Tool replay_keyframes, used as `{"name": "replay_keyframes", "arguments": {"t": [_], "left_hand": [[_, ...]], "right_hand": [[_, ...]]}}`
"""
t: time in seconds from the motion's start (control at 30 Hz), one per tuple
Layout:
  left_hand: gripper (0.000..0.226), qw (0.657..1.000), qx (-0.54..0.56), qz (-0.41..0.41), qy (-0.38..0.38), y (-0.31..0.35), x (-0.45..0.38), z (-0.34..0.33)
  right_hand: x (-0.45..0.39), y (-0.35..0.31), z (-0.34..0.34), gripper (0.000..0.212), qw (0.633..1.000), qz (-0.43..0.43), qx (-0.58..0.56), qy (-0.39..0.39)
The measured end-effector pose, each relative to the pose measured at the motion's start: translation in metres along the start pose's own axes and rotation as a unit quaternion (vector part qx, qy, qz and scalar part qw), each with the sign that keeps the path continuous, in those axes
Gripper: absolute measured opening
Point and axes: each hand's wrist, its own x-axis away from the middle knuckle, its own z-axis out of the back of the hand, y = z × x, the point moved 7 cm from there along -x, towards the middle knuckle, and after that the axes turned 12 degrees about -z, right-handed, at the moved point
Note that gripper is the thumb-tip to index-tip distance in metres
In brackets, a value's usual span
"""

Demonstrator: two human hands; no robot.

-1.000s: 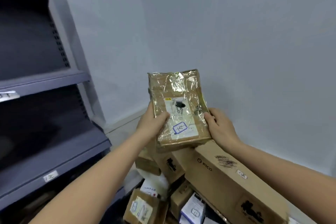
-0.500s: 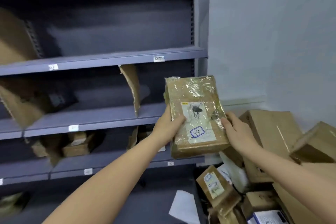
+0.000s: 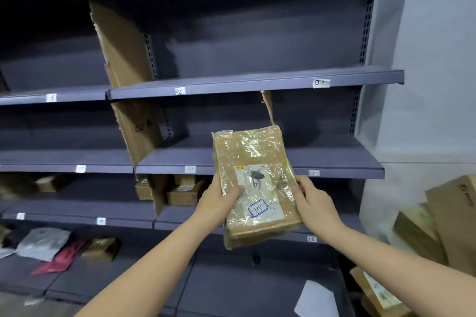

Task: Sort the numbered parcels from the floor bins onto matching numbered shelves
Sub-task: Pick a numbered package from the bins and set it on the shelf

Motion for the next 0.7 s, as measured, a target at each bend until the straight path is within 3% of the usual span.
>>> {"name": "replay_keyframes", "arguments": {"t": [0.37,0.53,0.7], "left_hand": [[0.057,0.999,-0.006,0.038,0.016,-0.091,0.025,0.191],[0.058,0.996,-0.012,0.055,0.064,-0.139,0.044,0.269],[0.058,0.989,0.019,0.091,0.115,-0.194,0.067,0.335]], "right_hand": [[0.026,-0.145,-0.156,0.032,0.998,0.022,-0.031,-0.043],[0.033,-0.205,-0.231,0.029,0.994,0.032,-0.062,-0.086],[0.04,-0.257,-0.301,0.04,0.99,0.045,-0.059,-0.12]]}}
